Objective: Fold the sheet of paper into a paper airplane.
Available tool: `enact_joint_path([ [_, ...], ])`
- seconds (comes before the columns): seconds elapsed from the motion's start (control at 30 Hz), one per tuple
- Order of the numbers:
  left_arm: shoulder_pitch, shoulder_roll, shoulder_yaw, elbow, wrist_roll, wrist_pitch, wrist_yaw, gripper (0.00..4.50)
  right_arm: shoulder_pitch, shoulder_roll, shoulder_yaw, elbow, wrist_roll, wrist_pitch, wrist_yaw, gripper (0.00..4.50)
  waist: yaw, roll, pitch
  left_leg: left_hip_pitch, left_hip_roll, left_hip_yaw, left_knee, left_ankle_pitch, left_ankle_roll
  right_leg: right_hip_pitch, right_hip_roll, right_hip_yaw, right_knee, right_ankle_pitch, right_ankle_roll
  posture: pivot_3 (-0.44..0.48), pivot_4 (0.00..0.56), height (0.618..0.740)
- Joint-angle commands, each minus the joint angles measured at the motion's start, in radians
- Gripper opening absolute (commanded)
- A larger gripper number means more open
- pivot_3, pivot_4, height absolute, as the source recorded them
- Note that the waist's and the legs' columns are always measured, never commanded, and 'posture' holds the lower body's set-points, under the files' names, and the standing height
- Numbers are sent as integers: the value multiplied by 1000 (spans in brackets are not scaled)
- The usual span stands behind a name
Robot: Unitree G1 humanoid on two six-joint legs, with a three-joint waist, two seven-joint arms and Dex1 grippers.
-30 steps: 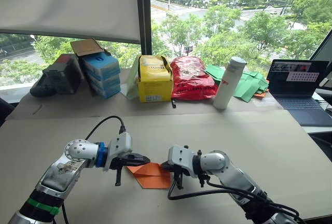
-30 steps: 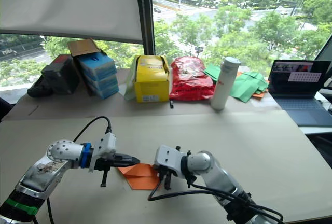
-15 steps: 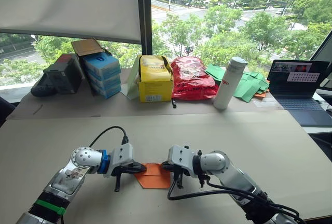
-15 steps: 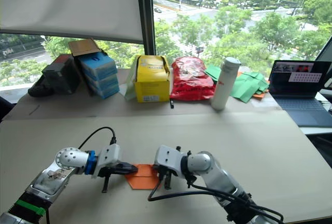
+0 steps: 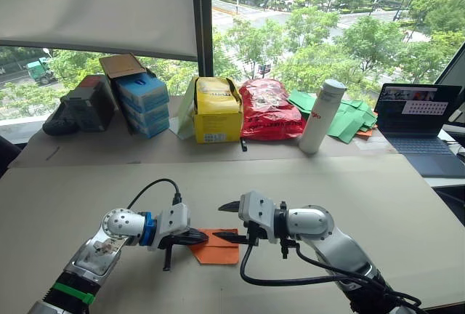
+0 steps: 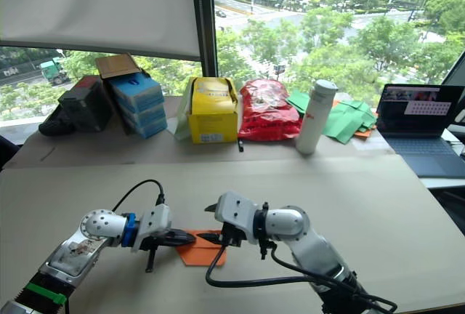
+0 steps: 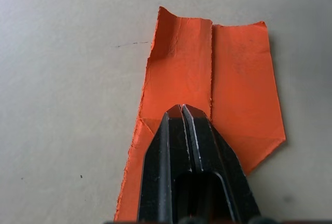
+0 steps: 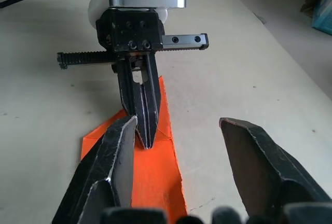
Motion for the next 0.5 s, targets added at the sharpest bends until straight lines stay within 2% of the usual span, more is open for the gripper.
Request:
enact_joint_path([
  [0.03, 14, 4, -25, 13, 30, -7, -5, 7, -13, -7, 53, 48, -33, -30, 19, 1435, -1, 0, 0, 0, 0, 0, 0, 0, 0, 0, 0, 0, 0, 0, 0, 0, 150, 740],
  [0.13, 13, 5, -25, 15, 32, -12, -5, 7, -31, -6, 80, 102, -31, -29, 53, 281, -1, 0, 0, 0, 0, 0, 0, 0, 0, 0, 0, 0, 0, 0, 0, 0, 150, 740],
  [0.17, 13, 4, -25, 15, 32, -12, -5, 7, -35, -8, 84, 110, -34, -38, 59, 36, -1, 0, 0, 0, 0, 0, 0, 0, 0, 0, 0, 0, 0, 0, 0, 0, 150, 740],
  [0.5, 28, 6, -19, 6, 40, -20, 7, 7, -65, 23, 94, 178, -55, -46, 62, 36, -1, 0, 0, 0, 0, 0, 0, 0, 0, 0, 0, 0, 0, 0, 0, 0, 150, 740],
])
